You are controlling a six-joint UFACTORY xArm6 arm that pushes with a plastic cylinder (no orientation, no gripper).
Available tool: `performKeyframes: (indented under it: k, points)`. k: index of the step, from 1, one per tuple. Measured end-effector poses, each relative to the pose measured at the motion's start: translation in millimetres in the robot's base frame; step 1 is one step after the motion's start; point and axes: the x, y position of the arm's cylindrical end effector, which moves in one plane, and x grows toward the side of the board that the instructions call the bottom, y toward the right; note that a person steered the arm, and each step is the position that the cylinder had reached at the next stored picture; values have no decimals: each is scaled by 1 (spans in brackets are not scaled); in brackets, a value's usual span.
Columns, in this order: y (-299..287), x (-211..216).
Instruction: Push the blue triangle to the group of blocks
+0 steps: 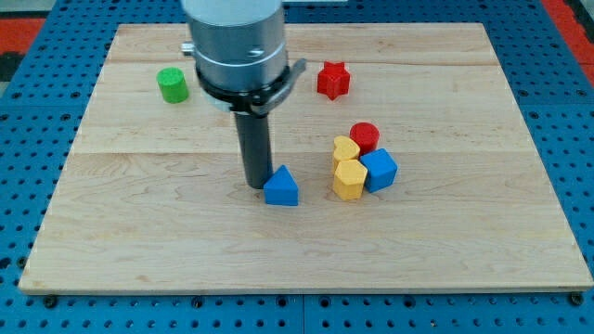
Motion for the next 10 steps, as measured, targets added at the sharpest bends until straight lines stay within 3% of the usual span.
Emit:
performKeyframes:
  k: [1,2,3,5,6,7,8,10]
  points:
    - [-49,5]
    - [-60,28]
    - [-32,44]
    - [51,15]
    - [16,17]
    - [-57,9]
    - [-61,-23]
    - [-16,-25]
